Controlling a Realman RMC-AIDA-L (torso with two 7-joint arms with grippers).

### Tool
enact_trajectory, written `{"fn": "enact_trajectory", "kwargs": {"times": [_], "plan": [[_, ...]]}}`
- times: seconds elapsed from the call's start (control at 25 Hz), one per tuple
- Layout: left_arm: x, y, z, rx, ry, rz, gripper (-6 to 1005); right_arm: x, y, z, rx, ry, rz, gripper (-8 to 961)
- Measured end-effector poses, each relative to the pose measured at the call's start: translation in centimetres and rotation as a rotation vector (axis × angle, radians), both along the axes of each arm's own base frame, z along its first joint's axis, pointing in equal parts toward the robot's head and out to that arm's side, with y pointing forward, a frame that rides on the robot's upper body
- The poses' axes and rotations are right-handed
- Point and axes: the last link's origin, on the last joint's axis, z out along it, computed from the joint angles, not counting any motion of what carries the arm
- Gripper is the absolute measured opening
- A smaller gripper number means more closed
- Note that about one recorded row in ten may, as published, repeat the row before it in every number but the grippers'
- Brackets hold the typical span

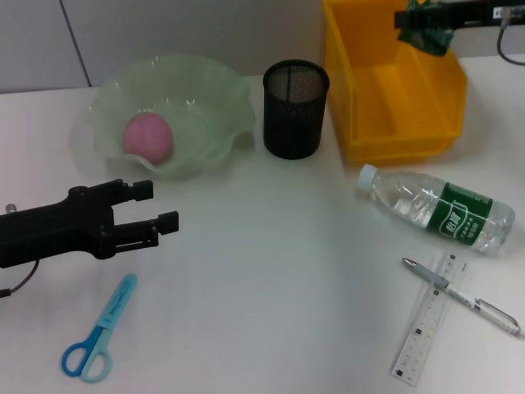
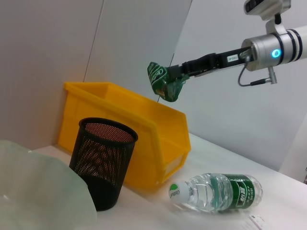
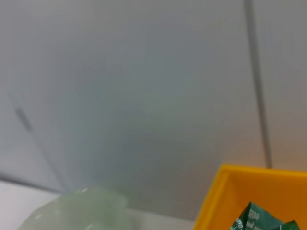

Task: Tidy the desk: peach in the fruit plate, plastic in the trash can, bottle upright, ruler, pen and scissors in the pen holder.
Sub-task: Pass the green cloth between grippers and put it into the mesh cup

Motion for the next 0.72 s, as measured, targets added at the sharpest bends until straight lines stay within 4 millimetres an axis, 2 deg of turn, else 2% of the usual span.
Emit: {"fn": "enact_trajectory", "kwargs": {"times": [0.16,0.4,0.56,0.68,0.72], "plan": [[0.0,0.0,0.0,0.002,0.0,-0.001,748,0.0,-0.2,-0.8,-0.023,-0.036,0.001,736],[0.4,0.2,0.2,0.004,-0.015,-0.01,746,0.1,-0.9,-0.2,0.006,0.034,0.065,735],[1.8,0.7,0.5,0.019,-0.063,-0.05,745,0.8,-1.8,0.3,0.054,0.079,0.114,735],[4.2,1.5,0.4,0.039,-0.113,-0.127,744,1.5,-2.5,0.2,0.084,0.12,0.141,735],[4.2,1.5,0.4,0.039,-0.113,-0.127,744,1.7,-2.6,0.0,0.087,0.124,0.147,735]]}}
